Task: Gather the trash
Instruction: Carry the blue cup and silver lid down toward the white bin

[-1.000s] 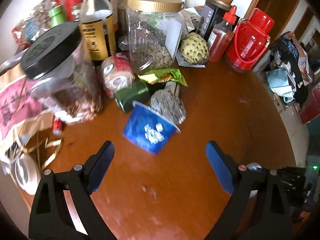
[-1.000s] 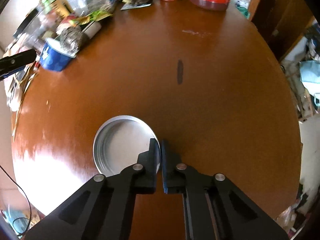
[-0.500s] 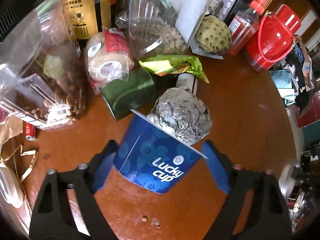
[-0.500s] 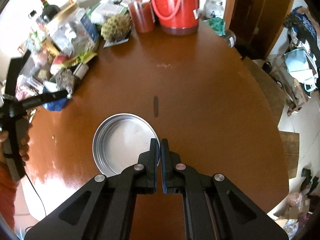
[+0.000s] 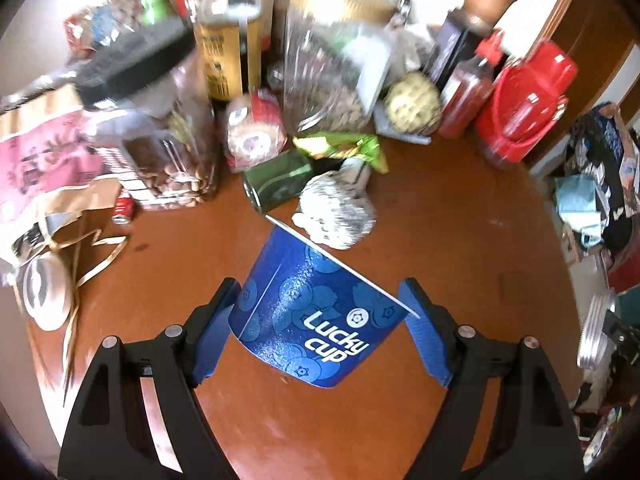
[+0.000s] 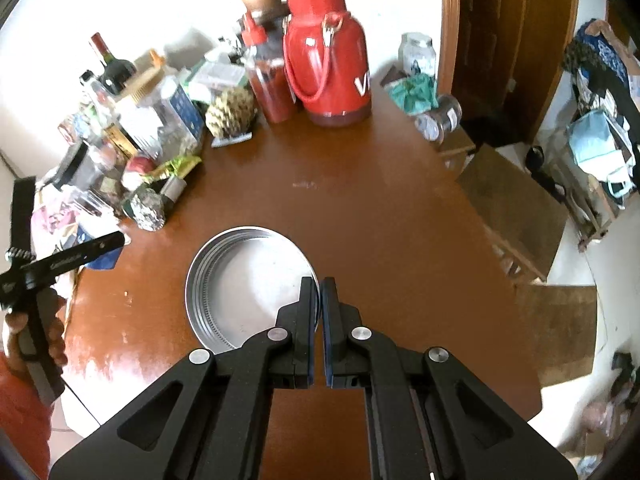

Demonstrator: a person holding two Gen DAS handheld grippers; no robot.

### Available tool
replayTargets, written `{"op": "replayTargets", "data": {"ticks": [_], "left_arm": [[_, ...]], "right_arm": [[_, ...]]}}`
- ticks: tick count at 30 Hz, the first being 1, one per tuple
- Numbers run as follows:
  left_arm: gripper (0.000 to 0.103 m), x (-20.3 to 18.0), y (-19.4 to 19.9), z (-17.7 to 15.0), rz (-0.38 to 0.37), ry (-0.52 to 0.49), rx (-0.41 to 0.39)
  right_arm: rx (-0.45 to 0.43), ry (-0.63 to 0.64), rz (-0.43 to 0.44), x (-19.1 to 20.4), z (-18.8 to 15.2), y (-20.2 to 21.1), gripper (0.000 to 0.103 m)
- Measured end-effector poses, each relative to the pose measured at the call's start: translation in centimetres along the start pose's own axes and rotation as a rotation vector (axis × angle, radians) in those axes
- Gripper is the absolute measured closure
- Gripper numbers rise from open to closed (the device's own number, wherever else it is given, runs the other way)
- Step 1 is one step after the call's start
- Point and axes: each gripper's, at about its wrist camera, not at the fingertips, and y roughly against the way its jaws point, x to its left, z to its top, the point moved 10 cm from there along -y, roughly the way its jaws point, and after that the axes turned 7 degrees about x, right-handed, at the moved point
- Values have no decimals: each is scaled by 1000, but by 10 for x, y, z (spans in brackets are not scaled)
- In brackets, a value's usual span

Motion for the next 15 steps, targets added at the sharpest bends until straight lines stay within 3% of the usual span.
{"op": "replayTargets", "data": {"ticks": [8, 15], "left_arm": [[23, -49, 82, -30, 22, 67, -151], [23, -110, 150, -77, 11, 123, -286]], "right_arm": [[-97, 107, 79, -21, 0, 48, 100], [-166, 232, 131, -34, -7, 91, 100]]}}
